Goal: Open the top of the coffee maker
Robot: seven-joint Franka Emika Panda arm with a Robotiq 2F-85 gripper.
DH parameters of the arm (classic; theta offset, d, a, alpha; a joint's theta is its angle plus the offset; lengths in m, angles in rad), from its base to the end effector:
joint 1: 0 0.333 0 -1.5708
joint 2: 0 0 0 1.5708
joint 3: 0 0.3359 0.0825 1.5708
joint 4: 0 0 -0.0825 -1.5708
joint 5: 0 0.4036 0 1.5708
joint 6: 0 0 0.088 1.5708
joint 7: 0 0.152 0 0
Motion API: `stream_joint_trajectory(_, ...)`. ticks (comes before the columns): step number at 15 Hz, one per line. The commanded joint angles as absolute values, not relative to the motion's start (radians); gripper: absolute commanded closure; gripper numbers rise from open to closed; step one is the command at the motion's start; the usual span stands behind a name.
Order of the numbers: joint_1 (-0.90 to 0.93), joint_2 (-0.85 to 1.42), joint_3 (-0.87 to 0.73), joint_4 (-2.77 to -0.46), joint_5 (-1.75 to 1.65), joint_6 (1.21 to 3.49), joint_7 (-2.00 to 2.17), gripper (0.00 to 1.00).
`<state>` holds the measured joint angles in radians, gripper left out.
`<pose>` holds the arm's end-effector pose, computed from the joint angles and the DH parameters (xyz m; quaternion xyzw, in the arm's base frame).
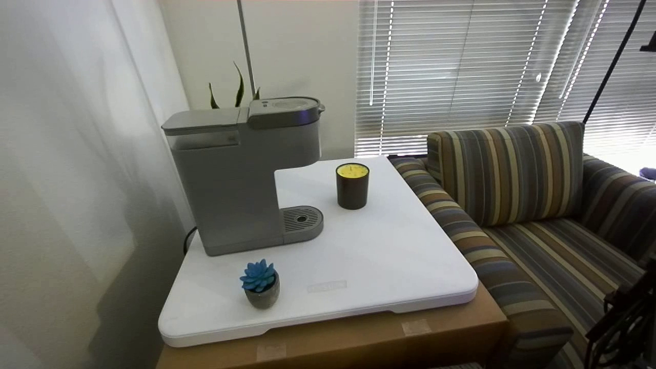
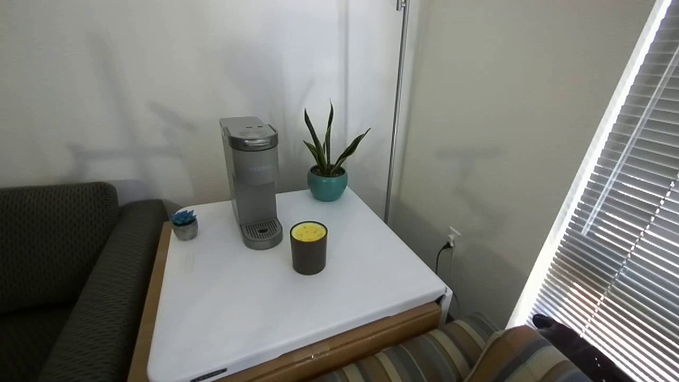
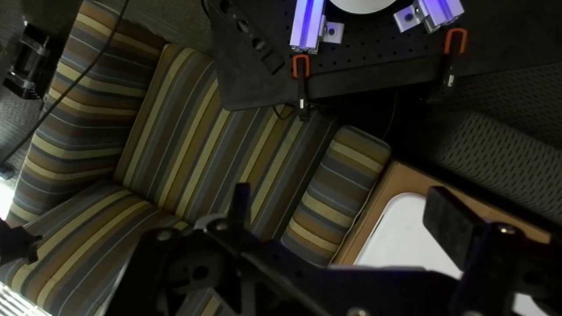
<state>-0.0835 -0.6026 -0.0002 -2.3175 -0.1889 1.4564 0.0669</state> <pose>0.3318 -0.0582 0.5136 0.9846 -0.0728 -0.1291 0.0932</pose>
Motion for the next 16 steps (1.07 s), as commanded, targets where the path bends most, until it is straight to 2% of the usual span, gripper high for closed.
stream_joint_trajectory(1,-0.071,-0.602,-0.009,-2.315,-0.192,1.453,0.072,0.00)
stream_joint_trajectory(12,-0.070,-0.604,0.000,-2.317,-0.204,1.459,0.083,0.00)
stream_joint_trajectory(16,-0.060,-0.534,0.029,-2.278,-0.229,1.480,0.102,0.00)
